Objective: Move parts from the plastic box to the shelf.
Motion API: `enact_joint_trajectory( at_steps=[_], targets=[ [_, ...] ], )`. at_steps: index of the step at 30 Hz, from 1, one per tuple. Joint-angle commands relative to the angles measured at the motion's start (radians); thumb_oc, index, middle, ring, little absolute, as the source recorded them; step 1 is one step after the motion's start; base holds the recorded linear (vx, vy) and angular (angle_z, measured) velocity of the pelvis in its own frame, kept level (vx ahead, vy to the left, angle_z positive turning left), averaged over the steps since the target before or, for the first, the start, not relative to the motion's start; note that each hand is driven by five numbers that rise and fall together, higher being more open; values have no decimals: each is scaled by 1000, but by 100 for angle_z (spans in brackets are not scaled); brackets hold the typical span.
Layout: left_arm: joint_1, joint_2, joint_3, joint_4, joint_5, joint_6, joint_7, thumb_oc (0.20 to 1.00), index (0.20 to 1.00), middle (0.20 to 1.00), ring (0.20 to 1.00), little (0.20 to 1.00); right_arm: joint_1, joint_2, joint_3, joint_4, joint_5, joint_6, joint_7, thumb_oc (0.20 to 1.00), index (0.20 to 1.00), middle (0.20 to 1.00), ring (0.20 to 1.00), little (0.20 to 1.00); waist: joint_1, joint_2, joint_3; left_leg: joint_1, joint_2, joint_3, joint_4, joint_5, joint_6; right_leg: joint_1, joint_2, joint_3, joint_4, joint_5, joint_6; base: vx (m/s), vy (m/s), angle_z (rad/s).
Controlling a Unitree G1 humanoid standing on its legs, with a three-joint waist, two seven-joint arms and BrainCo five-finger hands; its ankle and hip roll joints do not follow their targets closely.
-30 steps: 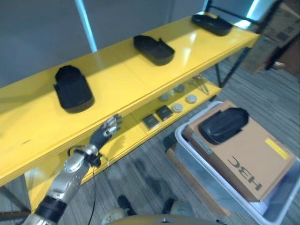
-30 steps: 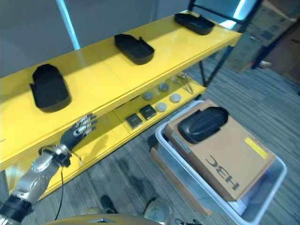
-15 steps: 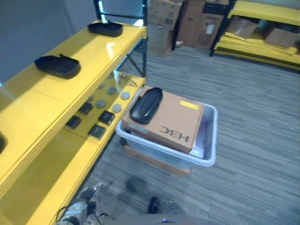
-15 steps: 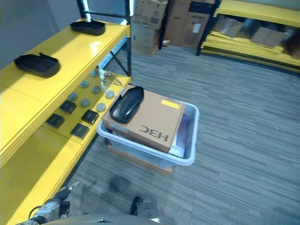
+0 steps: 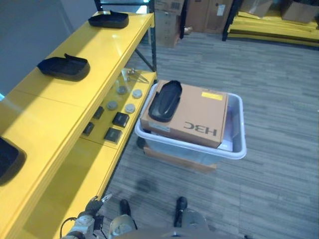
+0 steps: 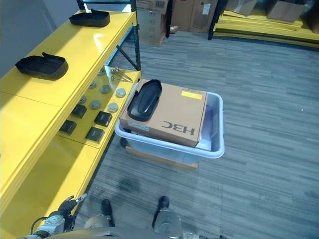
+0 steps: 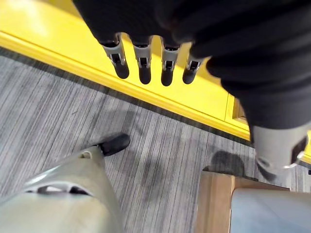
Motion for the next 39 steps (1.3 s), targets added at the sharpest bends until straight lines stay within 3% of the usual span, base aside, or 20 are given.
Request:
enact_joint_trajectory(
  at_steps=[1, 2, 4, 7, 10, 11, 13, 15, 19, 20, 21, 23, 25, 27, 29, 30, 31, 33, 37, 39],
  targets=[
    [13, 60, 5, -71, 5, -25, 7, 1000, 1000, 1000, 1000, 1000, 18, 38, -12, -13, 65, -20, 9, 1000, 1000, 1000, 1000, 1000, 23, -40, 38, -61, -48, -11, 36, -7, 60, 144, -58, 7, -14, -47, 97, 312, 336, 4],
    [37, 71, -12, -99, -21, -19, 14, 1000, 1000, 1000, 1000, 1000, -2, 48, -17, -20, 123, -33, 7, 1000, 1000, 1000, 1000, 1000, 42, -33, 39, -22, -103, -19, 8, -38, 108, 73, -98, 21, 128, -19, 124, 249, 276, 8],
    [54, 75, -27, -123, -13, -22, 23, 1000, 1000, 1000, 1000, 1000, -18, 51, -23, -32, 139, -43, 12, 1000, 1000, 1000, 1000, 1000, 47, -31, 44, -9, -113, -13, -12, -45, 120, 25, -111, 20, 155, 10, 136, 97, 110, -11],
    [47, 78, -41, -134, -10, -32, 42, 1000, 1000, 1000, 1000, 1000, -51, 54, -24, -39, 141, -64, 10, 1000, 1000, 1000, 1000, 1000, 53, -36, 59, -21, -112, -6, -16, -48, 111, 5, -113, 2, 77, 37, 145, -58, -84, -34],
    [20, 87, -63, -132, 128, -123, 118, 1000, 1000, 1000, 1000, 1000, -85, 61, -15, -66, 193, -77, -39, 1000, 1000, 1000, 1000, 1000, 55, -52, 73, -53, -90, -2, -5, -45, 100, 9, -96, -3, -8, 35, 149, -38, -187, 15],
    [11, 96, -102, -172, 157, -158, 100, 1000, 1000, 1000, 1000, 1000, -73, 52, -11, -93, 224, -53, -56, 1000, 1000, 1000, 1000, 1000, 52, -69, 65, -60, -68, 7, -12, -24, 81, 44, -67, -2, -71, 35, 146, 47, -202, 12],
    [11, 101, -121, -209, 202, -143, 94, 1000, 1000, 1000, 1000, 1000, -62, 43, -17, -108, 219, -38, -58, 1000, 1000, 1000, 1000, 1000, 51, -75, 63, -62, -57, 12, -17, -15, 72, 57, -56, -5, -95, 38, 143, 20, -163, 5],
    [22, 98, -188, -248, 267, -77, 182, 1000, 1000, 1000, 1000, 1000, -31, 26, -23, -117, 197, 9, -41, 1000, 1000, 1000, 1000, 1000, 48, -92, 61, -64, -32, 5, -28, -1, 55, 86, -35, -17, -131, 40, 140, 27, -183, -28],
    [37, 86, -170, -206, 162, -42, 199, 1000, 1000, 1000, 1000, 1000, 0, 43, -33, -85, 228, -20, -13, 1000, 1000, 1000, 1000, 1000, 50, -103, 58, -50, -18, 10, -31, 4, 48, 114, -27, -31, -149, 44, 138, 54, -97, -14],
    [45, 79, -156, -181, 171, -47, 207, 1000, 1000, 1000, 1000, 1000, 9, 57, -41, -75, 255, -54, -9, 1000, 1000, 1000, 1000, 1000, 53, -107, 57, -45, -12, 14, -29, 5, 45, 126, -26, -41, -156, 46, 137, 66, -101, -5],
    [59, 65, -141, -138, 219, -59, 226, 1000, 1000, 1000, 1000, 1000, 9, 82, -63, -94, 358, -144, -36, 1000, 1000, 1000, 1000, 1000, 60, -115, 53, -45, -1, 18, -20, 9, 40, 139, -25, -55, -160, 49, 133, 75, -110, 4],
    [72, 61, -135, -122, 224, -64, 238, 1000, 1000, 1000, 1000, 1000, -4, 77, -86, -145, 411, -189, -76, 1000, 1000, 1000, 1000, 1000, 62, -117, 53, -46, 6, 20, -17, 13, 37, 146, -24, -60, -161, 49, 130, 52, -59, 15],
    [92, 56, -125, -113, 225, -69, 251, 1000, 1000, 1000, 1000, 1000, -29, 48, -123, -246, 432, -287, -181, 1000, 1000, 1000, 1000, 1000, 65, -119, 53, -48, 12, 19, -14, 17, 32, 153, -21, -62, -164, 48, 127, 40, -24, 5],
    [128, 56, -104, -128, 249, -78, 255, 1000, 1000, 1000, 1000, 1000, -60, -15, -184, -478, 364, -367, -358, 1000, 1000, 1000, 1000, 1000, 66, -119, 51, -50, 13, 16, -14, 19, 28, 158, -22, -62, -165, 46, 128, 39, 4, 2],
    [153, 57, -89, -139, 250, -87, 254, 1000, 1000, 1000, 1000, 1000, -74, -59, -246, -629, 303, -410, -452, 1000, 1000, 1000, 1000, 1000, 64, -115, 48, -52, 11, 15, -17, 20, 29, 159, -24, -64, -165, 43, 130, 25, 45, 7],
    [161, 59, -81, -144, 251, -90, 251, 1000, 1000, 1000, 1000, 1000, -74, -77, -272, -708, 277, -370, -484, 1000, 1000, 1000, 1000, 1000, 64, -113, 48, -54, 10, 13, -18, 20, 29, 160, -25, -66, -164, 41, 131, 30, 126, 8],
    [186, 65, -56, -160, 234, -93, 236, 1000, 1000, 1000, 1000, 1000, -79, -123, -349, -892, 189, -379, -577, 1000, 1000, 1000, 1000, 1000, 66, -104, 48, -60, 6, 9, -21, 21, 31, 162, -31, -72, -163, 36, 134, 37, 161, 14],
    [205, 65, -23, -159, 214, -87, 209, 1000, 1000, 1000, 1000, 1000, -115, -188, -435, -1140, 125, -293, -649, 1000, 1000, 1000, 1000, 1000, 76, -94, 44, -65, -2, 1, -32, 22, 32, 169, -39, -83, -166, 28, 138, 49, 178, 14],
    [222, 53, -8, -143, 214, -86, 191, 1000, 1000, 1000, 1000, 1000, -192, -259, -458, -1270, 122, -184, -630, 1000, 1000, 1000, 1000, 1000, 105, -81, 38, -70, -15, -10, -48, 28, 31, 184, -48, -103, -179, 23, 141, 36, 115, 8],
    [223, 49, -6, -136, 216, -90, 189, 1000, 1000, 1000, 1000, 1000, -216, -274, -451, -1275, 130, -161, -620, 1000, 1000, 1000, 1000, 1000, 110, -79, 38, -72, -17, -12, -52, 30, 31, 186, -50, -108, -181, 23, 141, 23, 82, 19]
  ],
)
